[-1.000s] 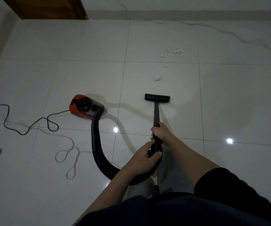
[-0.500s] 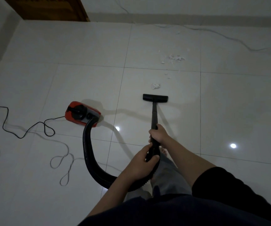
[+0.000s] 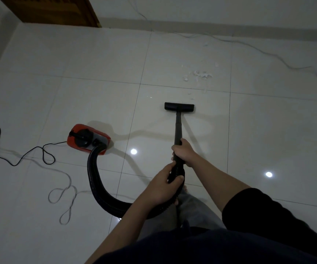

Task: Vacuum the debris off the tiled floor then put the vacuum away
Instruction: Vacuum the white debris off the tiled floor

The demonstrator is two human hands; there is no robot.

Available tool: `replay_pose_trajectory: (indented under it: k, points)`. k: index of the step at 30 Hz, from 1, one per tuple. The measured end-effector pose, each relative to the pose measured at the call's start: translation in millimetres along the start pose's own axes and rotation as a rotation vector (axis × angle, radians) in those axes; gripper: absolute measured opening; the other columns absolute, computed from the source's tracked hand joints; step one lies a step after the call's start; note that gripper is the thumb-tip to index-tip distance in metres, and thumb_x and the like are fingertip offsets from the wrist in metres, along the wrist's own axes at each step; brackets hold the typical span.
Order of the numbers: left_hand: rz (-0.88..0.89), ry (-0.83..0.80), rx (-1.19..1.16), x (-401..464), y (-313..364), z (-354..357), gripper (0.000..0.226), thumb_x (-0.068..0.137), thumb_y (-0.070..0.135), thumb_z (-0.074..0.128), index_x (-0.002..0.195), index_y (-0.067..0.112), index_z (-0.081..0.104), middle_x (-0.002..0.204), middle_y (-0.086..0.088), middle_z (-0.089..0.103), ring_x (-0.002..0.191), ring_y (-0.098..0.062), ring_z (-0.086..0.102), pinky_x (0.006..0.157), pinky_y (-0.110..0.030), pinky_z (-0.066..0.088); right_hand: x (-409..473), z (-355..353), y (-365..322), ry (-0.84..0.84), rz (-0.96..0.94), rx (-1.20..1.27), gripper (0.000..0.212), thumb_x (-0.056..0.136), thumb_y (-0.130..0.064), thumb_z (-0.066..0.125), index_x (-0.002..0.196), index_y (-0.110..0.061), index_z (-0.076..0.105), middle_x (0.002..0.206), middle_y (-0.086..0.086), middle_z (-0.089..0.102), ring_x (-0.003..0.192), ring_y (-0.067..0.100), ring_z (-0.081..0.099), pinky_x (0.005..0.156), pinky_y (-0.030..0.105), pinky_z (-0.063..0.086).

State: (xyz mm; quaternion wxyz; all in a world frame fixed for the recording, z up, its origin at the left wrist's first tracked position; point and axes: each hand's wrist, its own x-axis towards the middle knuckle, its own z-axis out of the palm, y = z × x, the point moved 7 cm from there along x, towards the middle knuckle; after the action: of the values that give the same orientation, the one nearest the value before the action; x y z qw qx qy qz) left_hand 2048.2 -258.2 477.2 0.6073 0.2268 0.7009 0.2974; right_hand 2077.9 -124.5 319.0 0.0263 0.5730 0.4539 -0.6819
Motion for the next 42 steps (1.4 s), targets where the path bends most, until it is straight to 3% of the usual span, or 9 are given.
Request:
replay_pose_trajectory:
  k: [3,7,13,18,26,30,36,40,42]
  points:
    - [-0.002,0.009,0.048,11.4,10.2,-2.7,0.049,0.097,0.027,0.052,0.143,0.029,0.036,0.101,-0.004,0.066,0.073,-0.022,0.067,0.065,-0.035,0.058,7.9,-5.5,-9.0,-0.005,0.012,-0.006,0.034,0.094,-0.005,0.049,0.117,-0.022,0.03,0.083,0.012,0.055,0.056,0.022,0.06,0.05,0.032,0.051]
    - [-0.02,0.009,0.109,27.4,17.9,-8.0,0.071,0.084,0.049,0.053,0.148,0.029,0.03,0.132,-0.007,0.056,0.111,-0.03,0.061,0.095,-0.051,0.051,20.4,-10.3,-15.4,-0.015,0.04,-0.009,0.045,0.094,-0.006,0.049,0.137,-0.013,0.038,0.089,0.015,0.056,0.06,0.024,0.06,0.049,0.031,0.051]
    - [-0.005,0.012,0.166,54.7,28.7,-18.8,0.079,0.073,0.064,0.046,0.146,0.036,0.033,0.131,0.006,0.058,0.116,-0.015,0.057,0.1,-0.044,0.049,42.0,-15.5,-31.7,0.009,0.06,-0.004,0.031,0.093,-0.006,0.049,0.122,-0.014,0.041,0.084,0.013,0.056,0.058,0.024,0.058,0.058,0.037,0.053]
    - [0.016,-0.018,0.149,69.5,57.8,-33.0,0.059,0.091,0.043,0.051,0.146,0.029,0.033,0.125,0.003,0.06,0.106,-0.012,0.062,0.095,-0.039,0.052,56.4,-19.6,-60.6,0.025,0.056,-0.021,0.03,0.092,-0.007,0.05,0.116,-0.018,0.037,0.084,0.011,0.056,0.057,0.023,0.058,0.058,0.036,0.053]
    - [0.041,-0.048,0.066,99.5,88.8,-58.6,0.048,0.094,0.034,0.051,0.14,0.032,0.038,0.103,-0.004,0.065,0.073,-0.021,0.062,0.084,-0.052,0.055,81.5,-26.7,-99.0,0.042,0.067,-0.018,0.033,0.092,-0.007,0.051,0.118,-0.02,0.035,0.083,0.013,0.056,0.059,0.025,0.059,0.057,0.036,0.052]
    - [0.059,-0.057,0.037,112.2,99.8,-64.4,0.031,0.097,0.026,0.05,0.122,0.042,0.041,0.091,-0.009,0.063,0.069,-0.024,0.061,0.076,-0.054,0.055,94.4,-28.6,-111.4,0.05,0.057,-0.026,0.032,0.092,-0.007,0.051,0.122,-0.015,0.041,0.082,0.013,0.055,0.06,0.024,0.057,0.059,0.038,0.052]
    - [0.045,-0.082,-0.034,125.7,114.0,-67.6,0.028,0.099,0.019,0.048,0.117,0.036,0.038,0.091,-0.005,0.059,0.052,-0.015,0.061,0.05,-0.027,0.054,110.2,-33.0,-126.2,0.066,0.042,0.0,0.019,0.091,-0.004,0.05,0.109,-0.008,0.045,0.076,0.012,0.053,0.056,0.023,0.054,0.063,0.039,0.052]
    - [0.039,-0.062,-0.035,140.9,121.4,-68.3,0.029,0.099,0.019,0.048,0.12,0.037,0.039,0.09,-0.001,0.06,0.053,-0.01,0.061,0.052,-0.027,0.054,122.0,-38.1,-135.9,0.047,0.041,0.016,0.026,0.092,-0.005,0.05,0.116,-0.012,0.042,0.077,0.01,0.053,0.056,0.023,0.053,0.061,0.038,0.051]
    - [0.038,-0.038,0.011,150.7,125.1,-68.9,0.036,0.098,0.023,0.05,0.131,0.034,0.041,0.095,-0.001,0.062,0.062,-0.013,0.062,0.067,-0.039,0.059,128.1,-43.4,-141.9,0.04,0.036,0.016,0.025,0.092,-0.003,0.05,0.114,-0.011,0.041,0.076,0.011,0.052,0.054,0.023,0.053,0.061,0.038,0.052]
